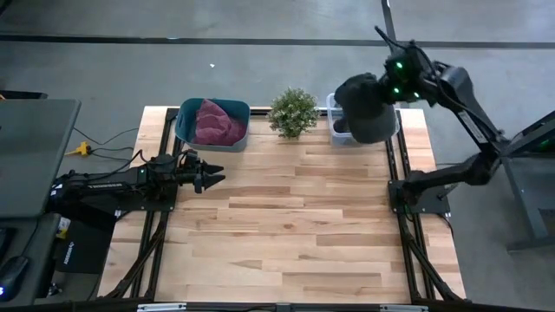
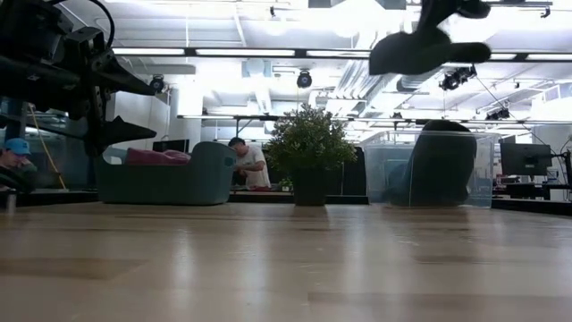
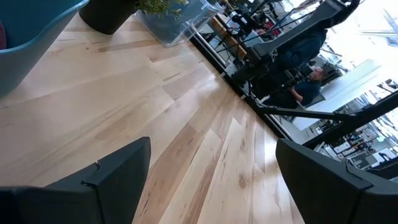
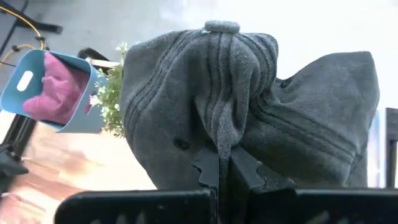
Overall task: Pick & Place hat
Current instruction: Put the black cap into the transparent bin
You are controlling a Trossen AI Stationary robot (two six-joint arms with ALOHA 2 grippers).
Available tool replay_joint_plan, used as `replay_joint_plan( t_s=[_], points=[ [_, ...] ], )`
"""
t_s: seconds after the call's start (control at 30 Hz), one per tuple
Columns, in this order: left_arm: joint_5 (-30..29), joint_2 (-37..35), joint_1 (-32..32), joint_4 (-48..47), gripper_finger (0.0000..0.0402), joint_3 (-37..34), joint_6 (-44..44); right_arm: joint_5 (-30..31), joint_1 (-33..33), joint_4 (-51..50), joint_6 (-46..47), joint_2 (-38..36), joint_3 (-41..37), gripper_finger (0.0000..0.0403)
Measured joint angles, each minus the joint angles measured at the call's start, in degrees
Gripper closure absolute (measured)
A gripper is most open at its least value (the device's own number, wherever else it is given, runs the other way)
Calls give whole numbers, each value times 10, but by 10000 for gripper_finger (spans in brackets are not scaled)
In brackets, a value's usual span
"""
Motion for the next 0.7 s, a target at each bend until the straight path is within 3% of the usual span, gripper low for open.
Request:
replay_joint_plan(
  t_s=[0.33,0.7],
  points=[
    [0,0,0,0,64,0,0,-108,-104,-43,-3,125,50,402],
    [0,0,0,0,64,0,0,-169,-182,-84,7,212,87,403]
  ],
)
